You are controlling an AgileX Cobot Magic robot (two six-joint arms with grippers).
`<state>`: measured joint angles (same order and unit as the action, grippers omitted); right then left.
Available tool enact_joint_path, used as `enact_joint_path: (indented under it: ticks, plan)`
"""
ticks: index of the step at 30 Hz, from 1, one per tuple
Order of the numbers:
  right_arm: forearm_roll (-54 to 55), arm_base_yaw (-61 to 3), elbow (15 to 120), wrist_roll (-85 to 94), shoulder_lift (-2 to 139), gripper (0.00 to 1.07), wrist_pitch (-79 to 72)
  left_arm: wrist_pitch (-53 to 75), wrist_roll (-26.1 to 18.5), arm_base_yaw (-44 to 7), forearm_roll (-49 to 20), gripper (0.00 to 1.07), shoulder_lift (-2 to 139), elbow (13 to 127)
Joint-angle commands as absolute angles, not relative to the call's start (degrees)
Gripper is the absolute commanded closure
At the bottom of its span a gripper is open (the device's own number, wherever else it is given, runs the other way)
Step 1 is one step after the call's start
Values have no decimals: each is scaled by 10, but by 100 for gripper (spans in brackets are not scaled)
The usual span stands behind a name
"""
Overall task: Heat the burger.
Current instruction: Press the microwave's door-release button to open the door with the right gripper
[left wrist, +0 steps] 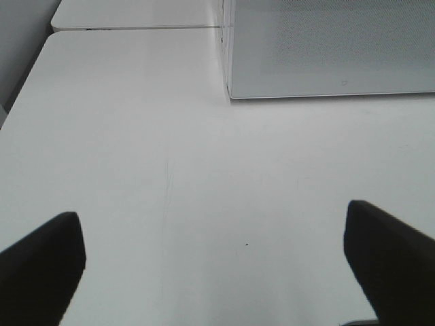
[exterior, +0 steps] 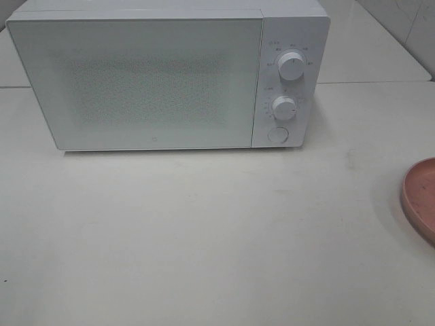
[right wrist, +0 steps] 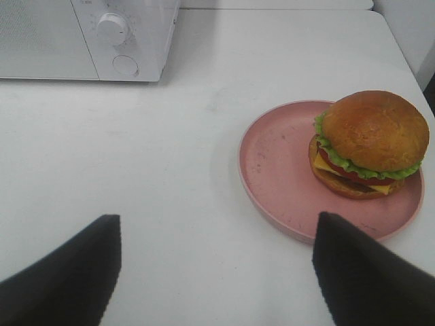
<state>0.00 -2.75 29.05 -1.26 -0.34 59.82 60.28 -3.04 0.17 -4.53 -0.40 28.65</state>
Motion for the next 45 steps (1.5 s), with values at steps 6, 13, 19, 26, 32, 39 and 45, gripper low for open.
enact_joint_path:
  ticks: [6,13,19,26,32,39,45]
  plan:
    - [0,-29,290,-13,-18,31,594,595,-29,1,-47,9,-18,285]
    - [3,-29,290,-14,-18,31,594,595,-29,1,-47,9,-18,285]
    - [3,-29,295,-22,-18,31,587,595,-29,1,-47,9,-18,285]
    - [3,-29,303,-34,9,31,570,595,-29,1,-47,9,-18,285]
    - [3,-29,305,-35,65,31,559,595,-29,1,-47,9,-18,285]
    - [6,-29,303,-35,122,32,497,595,-29,1,-47,9,-18,285]
    - [7,-29,290,-35,158,33,445,595,-29,1,-47,9,-18,285]
